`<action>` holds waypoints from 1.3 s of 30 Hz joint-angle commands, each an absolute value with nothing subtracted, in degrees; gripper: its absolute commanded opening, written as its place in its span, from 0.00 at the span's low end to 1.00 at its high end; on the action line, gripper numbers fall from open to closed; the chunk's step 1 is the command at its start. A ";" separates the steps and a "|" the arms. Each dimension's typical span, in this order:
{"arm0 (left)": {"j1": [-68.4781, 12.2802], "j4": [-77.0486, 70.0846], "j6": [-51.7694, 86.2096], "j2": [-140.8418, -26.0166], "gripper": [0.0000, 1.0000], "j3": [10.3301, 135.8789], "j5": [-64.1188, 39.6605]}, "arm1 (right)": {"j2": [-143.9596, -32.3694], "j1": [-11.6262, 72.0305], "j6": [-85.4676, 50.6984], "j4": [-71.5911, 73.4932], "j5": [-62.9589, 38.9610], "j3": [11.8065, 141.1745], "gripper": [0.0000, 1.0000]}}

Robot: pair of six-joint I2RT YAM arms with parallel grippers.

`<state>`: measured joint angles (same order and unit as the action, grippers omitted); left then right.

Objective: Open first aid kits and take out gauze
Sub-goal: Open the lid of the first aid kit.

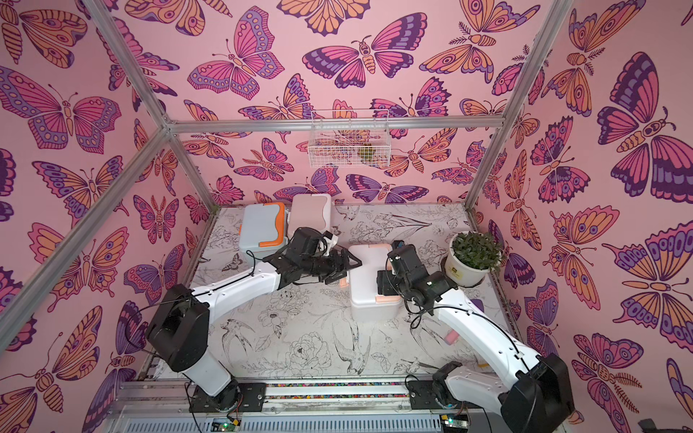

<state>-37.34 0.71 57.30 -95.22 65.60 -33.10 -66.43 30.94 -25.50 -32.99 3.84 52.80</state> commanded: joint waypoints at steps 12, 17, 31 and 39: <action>-37.11 -16.70 66.42 -90.99 0.88 60.65 -43.48 | -68.28 32.70 -25.92 -35.14 -8.48 51.83 0.74; -37.00 -17.40 67.05 -90.75 0.88 60.46 -43.77 | -65.69 32.70 -26.67 -36.37 -4.97 51.73 0.84; -37.42 -18.25 68.63 -91.82 0.88 63.07 -44.56 | -61.04 32.69 -27.33 -35.51 -5.69 52.36 0.99; -38.67 -18.12 68.99 -92.03 0.88 65.49 -44.14 | -55.80 32.41 -28.44 -36.96 -5.06 53.87 0.99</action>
